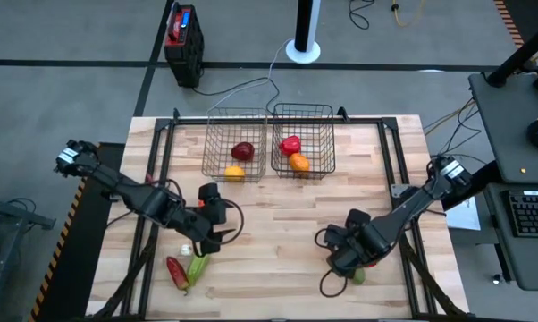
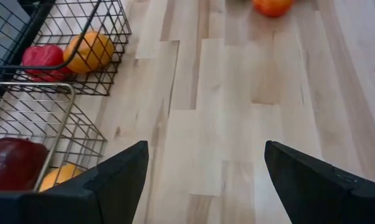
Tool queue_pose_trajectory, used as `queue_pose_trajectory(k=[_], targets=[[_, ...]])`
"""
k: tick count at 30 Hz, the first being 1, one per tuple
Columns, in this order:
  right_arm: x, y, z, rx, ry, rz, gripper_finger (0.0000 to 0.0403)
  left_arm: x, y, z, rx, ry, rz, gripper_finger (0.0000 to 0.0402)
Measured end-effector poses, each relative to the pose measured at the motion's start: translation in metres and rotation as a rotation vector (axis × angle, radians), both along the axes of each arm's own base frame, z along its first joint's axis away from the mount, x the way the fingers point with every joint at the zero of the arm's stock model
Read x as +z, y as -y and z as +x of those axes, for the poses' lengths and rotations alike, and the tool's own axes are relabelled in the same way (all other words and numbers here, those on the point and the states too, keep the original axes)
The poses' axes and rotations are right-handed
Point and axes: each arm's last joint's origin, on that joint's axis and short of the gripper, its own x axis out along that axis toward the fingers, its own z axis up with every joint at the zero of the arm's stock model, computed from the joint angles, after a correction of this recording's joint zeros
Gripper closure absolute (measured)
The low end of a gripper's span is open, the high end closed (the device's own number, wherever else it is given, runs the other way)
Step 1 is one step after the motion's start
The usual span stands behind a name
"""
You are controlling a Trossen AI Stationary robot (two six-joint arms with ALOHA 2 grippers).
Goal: Sort produce into baskets
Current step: Put the orange pumpkin into the black wire basket
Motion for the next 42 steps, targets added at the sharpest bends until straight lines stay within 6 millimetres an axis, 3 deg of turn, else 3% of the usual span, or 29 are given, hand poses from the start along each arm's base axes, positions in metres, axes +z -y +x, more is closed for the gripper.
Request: queue_pose_trajectory(k=[11,17,21,33,42], targets=[[-0.026,0.004,-0.024,0.123,-0.203,-0.068,0.0077,0.000,0.007,-0.004,-0.003,0.015,0.021,0.0099],[-0.044,0.013,-0.034,0.209,-0.284,-0.107,0.0077,0.000,0.007,-0.003,-0.010,0.014,0.030,0.0099],[-0.052,0.024,-0.041,0.168,-0.311,-0.113,0.0077,0.000,0.007,-0.003,-0.012,0.015,0.036,0.0099],[-0.061,0.049,-0.069,0.087,-0.176,-0.027,0.0077,-0.001,0.006,-0.004,0.010,0.026,0.068,0.0100],[-0.060,0.056,-0.080,0.043,-0.116,0.001,0.0077,-0.001,0.006,-0.003,0.012,0.027,0.068,0.0100]])
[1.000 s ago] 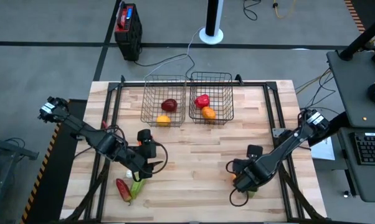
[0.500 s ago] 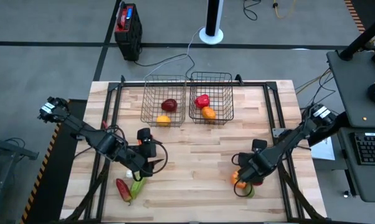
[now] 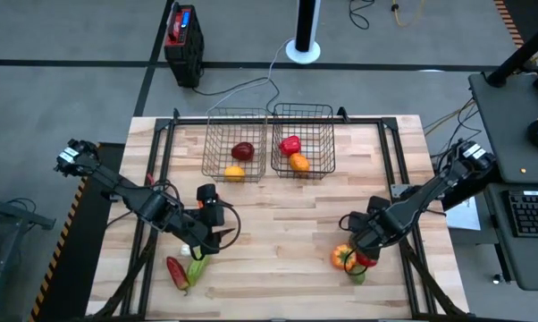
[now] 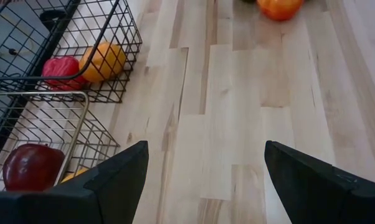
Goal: Sort produce into baskets
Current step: Put the orange pumpkin into the black wire basket
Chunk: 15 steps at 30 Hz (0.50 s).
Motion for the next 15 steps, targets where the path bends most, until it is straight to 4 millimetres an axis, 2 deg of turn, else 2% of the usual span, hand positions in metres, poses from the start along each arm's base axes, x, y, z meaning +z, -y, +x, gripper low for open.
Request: queue_pose_trajectory(k=[6,15], targets=[[0.007,-0.002,0.003,-0.038,0.031,0.015,0.0077,-0.006,-0.002,-0.007,0.067,-0.079,-0.086,0.0100],[0.034,-0.006,0.019,-0.084,0.240,-0.078,0.0077,-0.031,-0.011,-0.025,0.405,-0.330,-0.174,0.0100]])
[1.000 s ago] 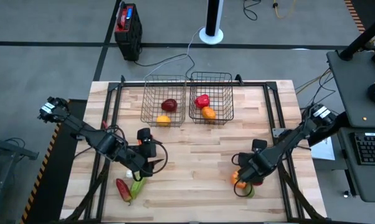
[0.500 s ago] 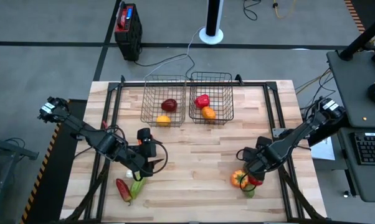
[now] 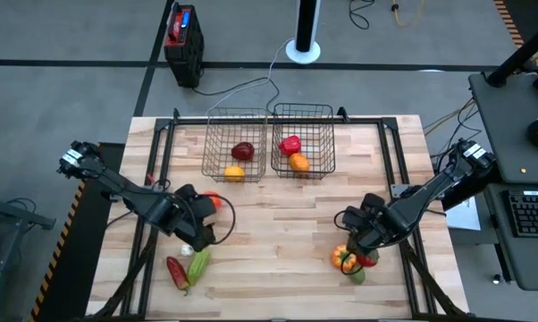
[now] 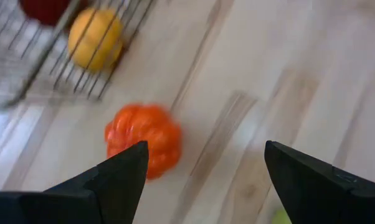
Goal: Sort produce into baskets
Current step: Put the orange pumpkin into the black wire basket
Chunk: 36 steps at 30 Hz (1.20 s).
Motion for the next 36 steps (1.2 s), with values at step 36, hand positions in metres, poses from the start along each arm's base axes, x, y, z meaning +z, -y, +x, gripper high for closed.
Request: queue_pose_trajectory(k=[36], targets=[[0.043,-0.013,0.037,0.123,0.481,-0.215,0.0078,-0.096,-0.024,-0.033,-0.087,0.001,0.193,0.0155]])
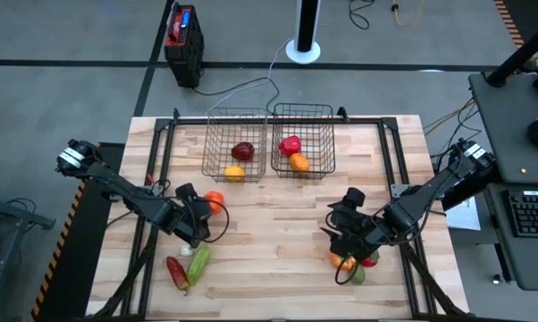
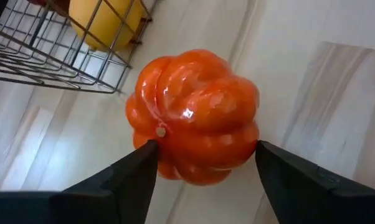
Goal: Sort produce into baskets
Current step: Put the orange pumpkin into the black wire basket
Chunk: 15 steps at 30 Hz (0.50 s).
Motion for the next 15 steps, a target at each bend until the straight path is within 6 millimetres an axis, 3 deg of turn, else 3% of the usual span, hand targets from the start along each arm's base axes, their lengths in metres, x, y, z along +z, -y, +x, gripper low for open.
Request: queue_pose_trajectory(k=[15], targets=[[-0.001,-0.002,0.003,0.001,0.039,0.019,0.0078,0.003,0.009,0.011,-0.087,0.064,-0.090,0.0217]])
